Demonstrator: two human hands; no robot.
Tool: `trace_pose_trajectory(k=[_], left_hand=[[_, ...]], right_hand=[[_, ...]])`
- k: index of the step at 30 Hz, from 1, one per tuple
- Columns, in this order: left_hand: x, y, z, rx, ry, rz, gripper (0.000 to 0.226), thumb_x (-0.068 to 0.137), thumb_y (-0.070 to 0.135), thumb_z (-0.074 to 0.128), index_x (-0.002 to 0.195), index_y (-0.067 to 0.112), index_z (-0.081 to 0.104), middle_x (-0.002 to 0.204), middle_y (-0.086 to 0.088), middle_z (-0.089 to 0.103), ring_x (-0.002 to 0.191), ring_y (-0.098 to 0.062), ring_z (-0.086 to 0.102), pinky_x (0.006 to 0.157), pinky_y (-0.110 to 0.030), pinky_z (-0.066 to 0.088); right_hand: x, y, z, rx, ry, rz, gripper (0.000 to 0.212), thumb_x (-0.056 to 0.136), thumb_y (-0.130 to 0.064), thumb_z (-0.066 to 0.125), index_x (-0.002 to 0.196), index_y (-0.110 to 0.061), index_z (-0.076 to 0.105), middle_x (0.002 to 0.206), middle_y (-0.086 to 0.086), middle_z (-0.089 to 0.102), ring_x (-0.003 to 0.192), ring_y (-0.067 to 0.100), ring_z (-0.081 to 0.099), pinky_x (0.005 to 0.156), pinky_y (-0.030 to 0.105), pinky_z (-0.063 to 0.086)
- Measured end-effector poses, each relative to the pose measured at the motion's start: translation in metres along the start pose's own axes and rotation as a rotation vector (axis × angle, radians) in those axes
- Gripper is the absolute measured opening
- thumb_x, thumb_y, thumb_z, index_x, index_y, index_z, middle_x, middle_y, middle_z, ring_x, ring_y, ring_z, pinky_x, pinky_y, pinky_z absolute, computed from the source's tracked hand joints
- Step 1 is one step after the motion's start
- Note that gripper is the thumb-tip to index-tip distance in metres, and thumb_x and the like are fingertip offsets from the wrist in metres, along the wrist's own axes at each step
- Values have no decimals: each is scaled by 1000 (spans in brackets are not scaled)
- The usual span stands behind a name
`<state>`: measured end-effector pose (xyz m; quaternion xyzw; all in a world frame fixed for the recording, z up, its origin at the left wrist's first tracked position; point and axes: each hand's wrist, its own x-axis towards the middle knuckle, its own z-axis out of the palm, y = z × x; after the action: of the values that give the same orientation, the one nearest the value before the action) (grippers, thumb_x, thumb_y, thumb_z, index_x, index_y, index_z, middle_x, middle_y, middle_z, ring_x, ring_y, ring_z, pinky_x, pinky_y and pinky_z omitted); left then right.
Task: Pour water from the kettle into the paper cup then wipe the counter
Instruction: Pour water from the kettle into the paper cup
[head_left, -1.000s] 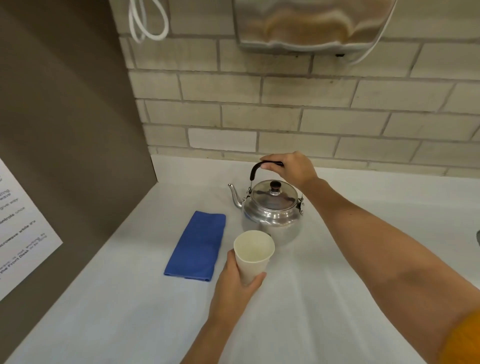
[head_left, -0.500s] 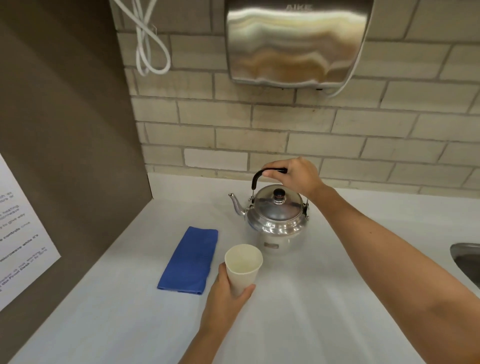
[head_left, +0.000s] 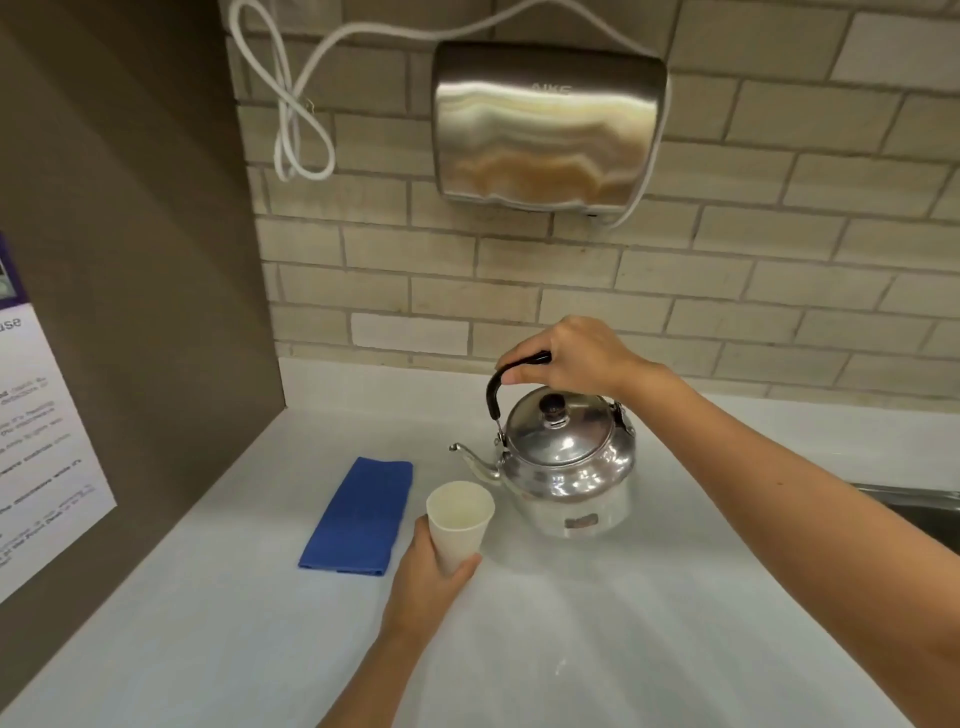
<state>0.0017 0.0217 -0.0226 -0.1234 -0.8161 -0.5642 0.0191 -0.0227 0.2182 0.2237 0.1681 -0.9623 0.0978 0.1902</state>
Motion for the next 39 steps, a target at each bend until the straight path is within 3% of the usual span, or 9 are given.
trace_pose_trajectory(k=[6,12,18,26,31,34,39], left_hand=[[0,0,1,35,12,-11,71,71,35,75,127,21,34,123,-2,54,105,-15,50,91,-28,44],[1,-1,1,53,13,-13,72,71,35,74,129,20,33,128,-5,53,109,-18,51,91,-30,45],[2,-4,2,47,6,-19,73,71,35,75,129,21,33,129,-4,52,111,-19,51,91,-30,46],[3,-6,3,14,7,-15,72,70,34,76,127,25,34,119,5,51,101,-12,49,86,-25,42],[3,-7,4,3,14,-14,72,69,35,76,127,26,33,114,10,48,101,-12,49,85,-24,43],[3,-7,3,-11,26,-8,72,69,35,76,127,25,34,112,9,49,100,-12,51,84,-25,43],[2,-7,3,-15,34,4,70,70,35,75,127,24,35,112,9,49,100,-12,50,84,-25,43]], right_hand=[[-6,-22,-10,-170,-151,-101,26,78,-58,59,98,-44,66,84,-17,74,66,2,51,61,27,44],[-10,-35,-8,-293,-230,-194,25,80,-56,57,98,-43,67,78,-10,73,69,14,59,57,29,41],[-9,-44,-9,-329,-239,-250,24,81,-56,57,98,-42,67,72,-8,71,59,12,47,51,26,34],[-5,-57,-12,-403,-306,-285,25,82,-52,58,101,-38,68,46,-18,37,48,5,35,46,22,25],[-4,-61,-13,-435,-312,-320,27,84,-51,57,103,-36,67,61,-11,55,59,11,42,47,21,23],[-5,-61,-15,-425,-309,-320,27,84,-51,57,102,-35,68,62,-11,53,60,10,41,47,21,24],[-6,-63,-18,-426,-318,-325,27,84,-50,57,103,-35,67,77,-5,70,63,12,45,52,25,33]])
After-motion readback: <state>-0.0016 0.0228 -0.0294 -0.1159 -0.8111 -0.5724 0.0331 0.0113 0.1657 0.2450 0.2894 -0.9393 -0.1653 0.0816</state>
